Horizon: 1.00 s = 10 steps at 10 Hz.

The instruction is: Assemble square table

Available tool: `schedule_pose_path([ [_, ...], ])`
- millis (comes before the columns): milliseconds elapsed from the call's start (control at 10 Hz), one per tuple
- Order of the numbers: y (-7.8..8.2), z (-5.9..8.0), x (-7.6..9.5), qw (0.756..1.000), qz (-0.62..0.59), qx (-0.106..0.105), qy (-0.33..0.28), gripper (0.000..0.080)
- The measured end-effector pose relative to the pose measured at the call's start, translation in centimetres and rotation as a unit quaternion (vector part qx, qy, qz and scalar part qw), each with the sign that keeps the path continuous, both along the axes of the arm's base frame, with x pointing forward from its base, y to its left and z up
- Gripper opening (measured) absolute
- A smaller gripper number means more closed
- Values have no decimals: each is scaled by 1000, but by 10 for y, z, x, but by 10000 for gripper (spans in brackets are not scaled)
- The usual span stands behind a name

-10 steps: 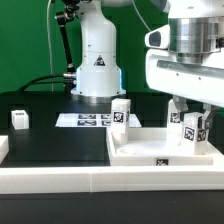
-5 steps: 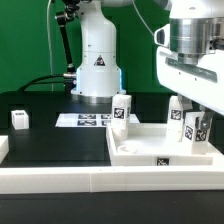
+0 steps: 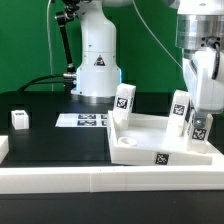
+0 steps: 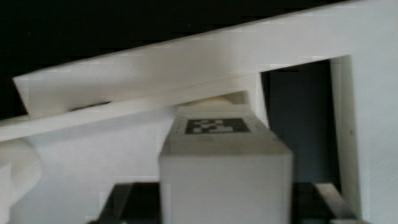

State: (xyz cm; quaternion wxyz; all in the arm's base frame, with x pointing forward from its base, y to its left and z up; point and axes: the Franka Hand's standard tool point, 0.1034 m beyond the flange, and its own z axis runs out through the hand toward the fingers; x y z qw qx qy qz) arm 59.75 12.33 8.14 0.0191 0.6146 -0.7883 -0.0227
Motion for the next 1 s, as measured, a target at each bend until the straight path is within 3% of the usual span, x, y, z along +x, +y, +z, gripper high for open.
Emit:
schedule_pose_path([
  [600,0,1,0,1000,-10,-9,-3,291],
  [700,0,0,0,1000,-5,-9,-3,377],
  [800,1,0,-1,1000,2,-8,-3,512],
  [900,1,0,1,1000,18,-8,-7,512],
  [1000,-1,2,-2,998,60,-2,16,620],
])
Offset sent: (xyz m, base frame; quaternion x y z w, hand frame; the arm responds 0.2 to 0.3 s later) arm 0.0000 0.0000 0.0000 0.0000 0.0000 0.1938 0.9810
